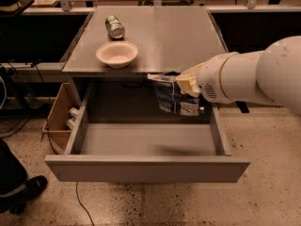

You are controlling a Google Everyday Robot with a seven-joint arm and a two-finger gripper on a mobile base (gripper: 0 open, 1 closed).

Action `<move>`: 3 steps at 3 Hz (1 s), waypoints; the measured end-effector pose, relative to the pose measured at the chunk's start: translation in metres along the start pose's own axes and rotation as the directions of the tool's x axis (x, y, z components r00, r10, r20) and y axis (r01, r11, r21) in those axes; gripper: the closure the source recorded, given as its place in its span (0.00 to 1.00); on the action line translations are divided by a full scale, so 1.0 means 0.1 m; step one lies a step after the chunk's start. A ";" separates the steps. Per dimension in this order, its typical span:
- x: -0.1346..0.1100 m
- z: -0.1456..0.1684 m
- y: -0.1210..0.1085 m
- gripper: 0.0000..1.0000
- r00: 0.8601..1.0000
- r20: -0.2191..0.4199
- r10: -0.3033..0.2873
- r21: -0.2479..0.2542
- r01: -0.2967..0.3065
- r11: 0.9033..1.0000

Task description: Place blue chip bag into top drawer

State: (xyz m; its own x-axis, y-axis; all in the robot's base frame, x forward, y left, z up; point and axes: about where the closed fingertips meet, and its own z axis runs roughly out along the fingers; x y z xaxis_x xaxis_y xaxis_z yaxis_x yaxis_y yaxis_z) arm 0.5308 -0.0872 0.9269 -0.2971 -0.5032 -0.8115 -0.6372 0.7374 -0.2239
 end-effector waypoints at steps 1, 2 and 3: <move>0.13 0.19 0.06 1.00 1.000 0.029 -0.003 -0.005 0.003 1.000; 0.48 0.82 0.19 1.00 0.997 0.070 -0.024 -0.028 0.026 0.999; 0.64 1.29 0.30 1.00 0.994 0.094 -0.046 -0.045 0.051 0.998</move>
Offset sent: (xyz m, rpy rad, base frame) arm 0.0552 0.0416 -0.1418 0.0608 -0.0749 0.0888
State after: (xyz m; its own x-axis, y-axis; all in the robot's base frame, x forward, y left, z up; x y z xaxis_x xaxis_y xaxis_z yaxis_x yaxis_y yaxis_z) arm 0.5845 -0.0395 0.7985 -0.1990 -0.4922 -0.8474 -0.6826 0.6900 -0.2405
